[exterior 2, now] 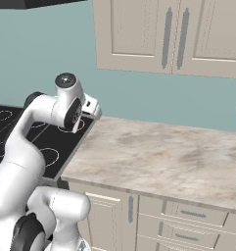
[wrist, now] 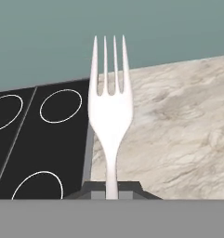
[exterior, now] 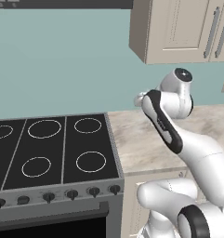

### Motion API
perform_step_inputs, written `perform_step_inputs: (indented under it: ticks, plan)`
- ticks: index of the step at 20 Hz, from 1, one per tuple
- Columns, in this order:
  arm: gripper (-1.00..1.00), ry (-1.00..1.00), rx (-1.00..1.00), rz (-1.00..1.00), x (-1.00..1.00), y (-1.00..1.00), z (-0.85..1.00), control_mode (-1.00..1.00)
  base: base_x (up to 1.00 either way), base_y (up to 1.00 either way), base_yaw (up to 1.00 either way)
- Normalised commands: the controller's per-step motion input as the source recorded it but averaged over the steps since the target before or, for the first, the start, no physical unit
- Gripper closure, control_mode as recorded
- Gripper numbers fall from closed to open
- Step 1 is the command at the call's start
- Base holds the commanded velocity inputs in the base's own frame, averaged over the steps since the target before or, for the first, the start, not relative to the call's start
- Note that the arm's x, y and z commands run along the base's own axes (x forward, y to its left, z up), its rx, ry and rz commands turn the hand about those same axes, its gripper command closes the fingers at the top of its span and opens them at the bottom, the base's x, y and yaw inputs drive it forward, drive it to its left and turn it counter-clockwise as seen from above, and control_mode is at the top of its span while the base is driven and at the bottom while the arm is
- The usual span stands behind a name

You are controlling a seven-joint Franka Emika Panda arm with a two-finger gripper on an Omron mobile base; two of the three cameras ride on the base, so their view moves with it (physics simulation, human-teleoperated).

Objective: Take the fork and place it on the left side of the plate. Then take the spoon and place it on the right side of the plate. Make sure they're directly next to the plate.

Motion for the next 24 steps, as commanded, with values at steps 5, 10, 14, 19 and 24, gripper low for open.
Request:
perform_step_inputs:
  ticks: [5, 10, 14, 19, 24]
  plan:
    - [1.0, 0.0, 0.0, 0.0, -0.35, 0.0, 0.13, -1.0, 0.0, 0.0, 0.0]
    - [1.0, 0.0, -0.01, 0.0, -0.09, 0.0, 0.0, 1.0, -0.37, 0.0, 0.06]
    - [1.0, 0.0, 0.0, 0.0, 0.0, 0.0, 0.0, 1.0, -0.52, -0.05, 0.14]
    - [1.0, 0.0, 0.0, 0.0, 0.0, 0.0, 0.0, 1.0, -0.68, -0.06, 0.23]
    - [1.0, 0.0, 0.0, 0.0, 0.0, 0.0, 0.0, 1.0, -0.82, 0.0, 0.31]
